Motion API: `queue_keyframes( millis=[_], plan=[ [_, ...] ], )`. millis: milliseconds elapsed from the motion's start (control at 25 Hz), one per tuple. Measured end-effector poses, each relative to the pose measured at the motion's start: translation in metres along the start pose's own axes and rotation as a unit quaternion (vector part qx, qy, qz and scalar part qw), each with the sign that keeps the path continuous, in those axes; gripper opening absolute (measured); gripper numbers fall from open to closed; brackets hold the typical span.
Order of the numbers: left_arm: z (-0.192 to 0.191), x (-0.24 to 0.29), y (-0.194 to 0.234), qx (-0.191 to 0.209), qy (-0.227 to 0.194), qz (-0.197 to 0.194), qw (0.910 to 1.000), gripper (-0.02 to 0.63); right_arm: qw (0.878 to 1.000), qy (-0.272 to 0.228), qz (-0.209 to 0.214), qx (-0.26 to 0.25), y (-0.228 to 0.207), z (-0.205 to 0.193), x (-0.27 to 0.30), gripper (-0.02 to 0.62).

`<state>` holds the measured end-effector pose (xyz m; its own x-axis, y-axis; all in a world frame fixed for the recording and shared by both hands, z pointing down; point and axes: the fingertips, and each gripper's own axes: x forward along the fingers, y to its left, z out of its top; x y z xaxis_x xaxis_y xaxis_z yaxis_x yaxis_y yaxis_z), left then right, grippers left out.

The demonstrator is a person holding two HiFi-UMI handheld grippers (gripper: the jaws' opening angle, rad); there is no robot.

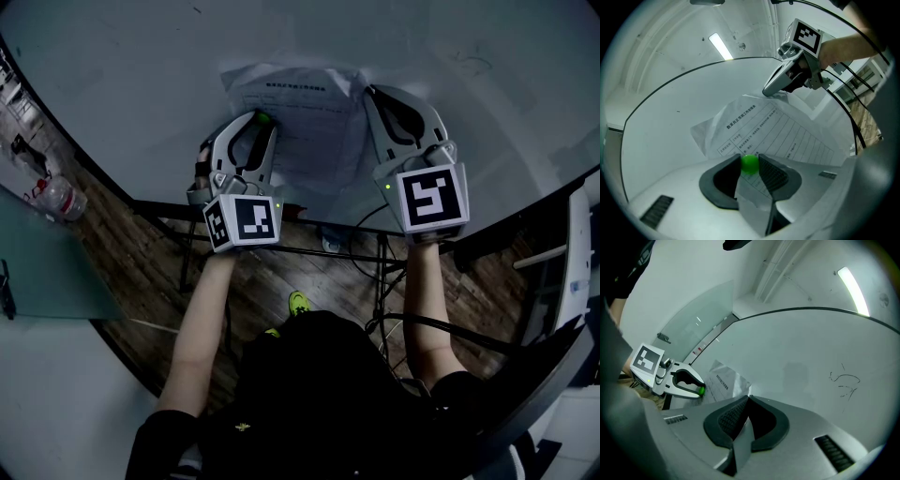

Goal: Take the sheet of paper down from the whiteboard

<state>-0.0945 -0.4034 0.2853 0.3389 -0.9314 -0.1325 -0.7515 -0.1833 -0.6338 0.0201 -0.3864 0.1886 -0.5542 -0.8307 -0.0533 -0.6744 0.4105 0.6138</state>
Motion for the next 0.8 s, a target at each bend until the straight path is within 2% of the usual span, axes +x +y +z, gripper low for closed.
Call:
queue_keyframes(
  millis=[800],
  plan=[
    [0.025, -0.038, 0.012, -0.010, -0.026, 0.008, 0.9996, 0.132, 1.000, 0.010, -0.004, 0.001, -0.002, -0.004, -0.001, -0.003]
  ],
)
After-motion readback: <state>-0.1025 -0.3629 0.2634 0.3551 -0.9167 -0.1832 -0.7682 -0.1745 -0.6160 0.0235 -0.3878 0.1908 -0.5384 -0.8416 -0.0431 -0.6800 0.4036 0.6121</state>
